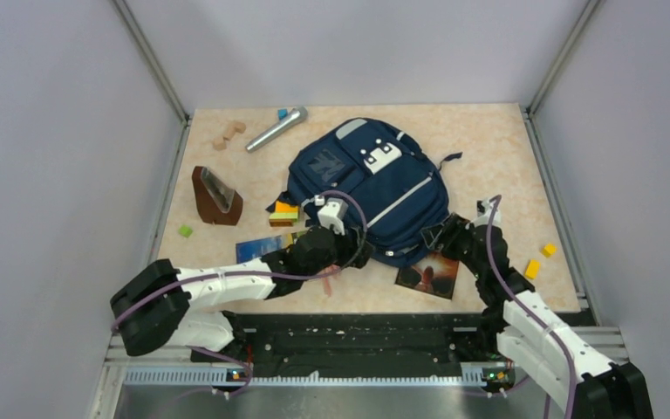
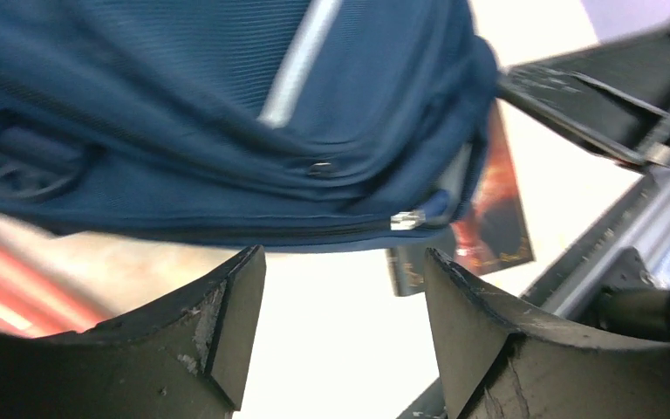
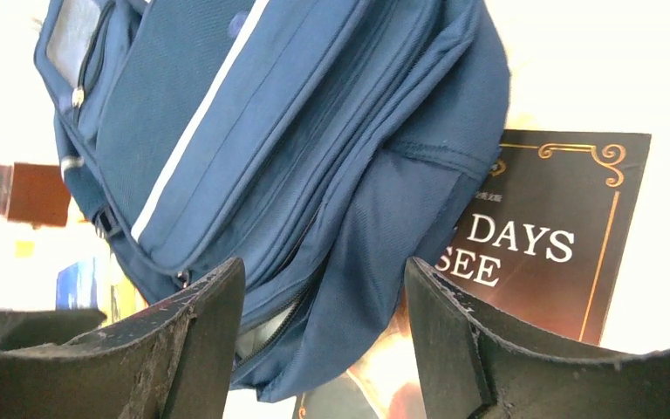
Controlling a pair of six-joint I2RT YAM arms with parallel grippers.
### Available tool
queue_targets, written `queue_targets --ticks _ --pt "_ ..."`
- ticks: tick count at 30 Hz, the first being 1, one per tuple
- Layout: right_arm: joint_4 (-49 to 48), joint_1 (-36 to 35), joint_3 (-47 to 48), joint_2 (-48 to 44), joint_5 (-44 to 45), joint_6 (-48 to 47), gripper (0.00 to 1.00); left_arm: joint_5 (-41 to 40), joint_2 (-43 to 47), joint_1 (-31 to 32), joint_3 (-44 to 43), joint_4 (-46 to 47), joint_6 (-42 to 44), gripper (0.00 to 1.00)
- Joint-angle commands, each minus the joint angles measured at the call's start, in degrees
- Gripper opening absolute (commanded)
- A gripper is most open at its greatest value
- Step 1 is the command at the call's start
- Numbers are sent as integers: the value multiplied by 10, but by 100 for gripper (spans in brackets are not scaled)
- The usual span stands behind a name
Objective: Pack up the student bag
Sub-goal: Zip the student bag at the center of the board.
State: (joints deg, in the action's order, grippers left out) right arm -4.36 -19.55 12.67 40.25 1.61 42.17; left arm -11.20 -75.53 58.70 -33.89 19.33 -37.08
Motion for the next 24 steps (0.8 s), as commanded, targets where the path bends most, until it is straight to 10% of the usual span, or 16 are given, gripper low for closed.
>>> queue_targets --ticks 1,24 --pt "0 -39 48 -6 -59 -84 65 10 40 -48 50 19 -39 72" --pt "-54 -163 134 124 -130 -219 69 46 7 -182 146 163 -120 78"
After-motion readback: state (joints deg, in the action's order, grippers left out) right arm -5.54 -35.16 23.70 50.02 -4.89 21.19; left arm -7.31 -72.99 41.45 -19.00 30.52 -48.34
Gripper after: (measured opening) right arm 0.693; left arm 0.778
